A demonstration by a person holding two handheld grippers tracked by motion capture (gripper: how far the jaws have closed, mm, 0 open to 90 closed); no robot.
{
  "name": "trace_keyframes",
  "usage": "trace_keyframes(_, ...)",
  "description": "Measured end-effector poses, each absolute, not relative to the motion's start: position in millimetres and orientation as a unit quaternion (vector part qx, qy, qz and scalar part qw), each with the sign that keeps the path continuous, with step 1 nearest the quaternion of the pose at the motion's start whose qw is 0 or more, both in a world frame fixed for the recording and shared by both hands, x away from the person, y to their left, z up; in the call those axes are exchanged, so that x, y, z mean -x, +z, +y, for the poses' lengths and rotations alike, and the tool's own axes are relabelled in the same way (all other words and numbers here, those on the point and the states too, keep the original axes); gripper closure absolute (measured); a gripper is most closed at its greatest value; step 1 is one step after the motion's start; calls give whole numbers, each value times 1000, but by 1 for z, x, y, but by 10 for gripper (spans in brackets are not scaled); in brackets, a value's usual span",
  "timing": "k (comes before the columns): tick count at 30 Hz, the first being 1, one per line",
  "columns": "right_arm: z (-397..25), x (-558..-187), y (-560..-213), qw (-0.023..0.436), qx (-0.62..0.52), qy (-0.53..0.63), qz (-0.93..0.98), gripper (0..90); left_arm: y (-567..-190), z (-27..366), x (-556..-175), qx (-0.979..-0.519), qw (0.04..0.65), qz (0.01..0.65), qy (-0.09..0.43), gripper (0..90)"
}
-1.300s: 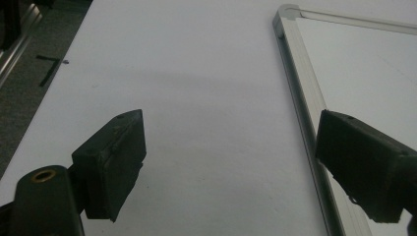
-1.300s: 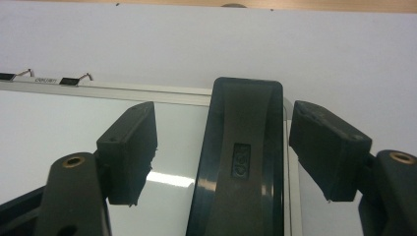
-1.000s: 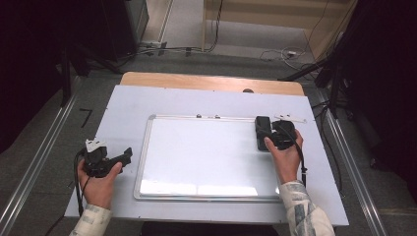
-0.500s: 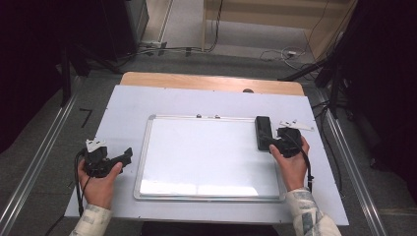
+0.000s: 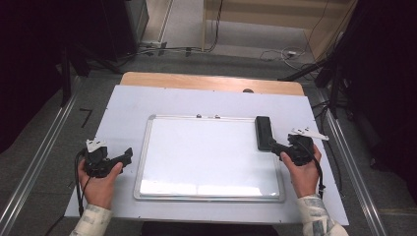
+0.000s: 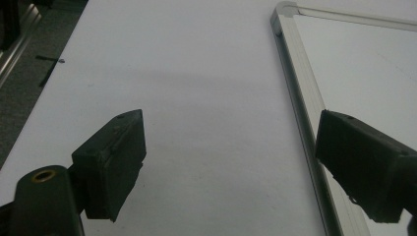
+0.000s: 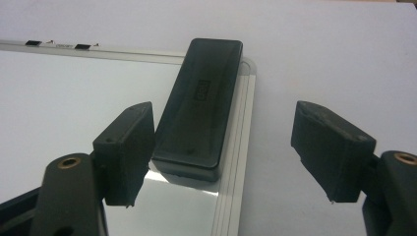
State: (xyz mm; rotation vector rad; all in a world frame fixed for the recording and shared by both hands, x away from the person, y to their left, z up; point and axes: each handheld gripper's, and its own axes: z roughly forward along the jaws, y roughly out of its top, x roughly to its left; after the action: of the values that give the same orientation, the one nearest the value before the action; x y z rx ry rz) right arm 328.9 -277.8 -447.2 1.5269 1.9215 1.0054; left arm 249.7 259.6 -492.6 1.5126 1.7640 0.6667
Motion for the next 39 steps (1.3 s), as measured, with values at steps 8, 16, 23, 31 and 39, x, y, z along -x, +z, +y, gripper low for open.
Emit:
trace_keyframes(8, -288, -320, -451, 244, -560, 365, 703, 232, -492, 259, -249, -586, 354, 682, 258, 130)
trace_keyframes(16, -298, -311, -453, 247, -564, 362, 700, 228, -492, 259, -249, -586, 354, 682, 257, 131)
trace_keyframes(23, -311, -303, -456, 251, -573, 356, 694, 227, -492, 259, -249, -586, 355, 682, 256, 131)
trace_keyframes(31, -328, -294, -457, 259, -581, 356, 684, 227, -492, 260, -249, -586, 356, 682, 255, 130)
trace_keyframes(39, -339, -287, -459, 260, -589, 353, 679, 226, -492, 260, -249, -586, 356, 682, 256, 130)
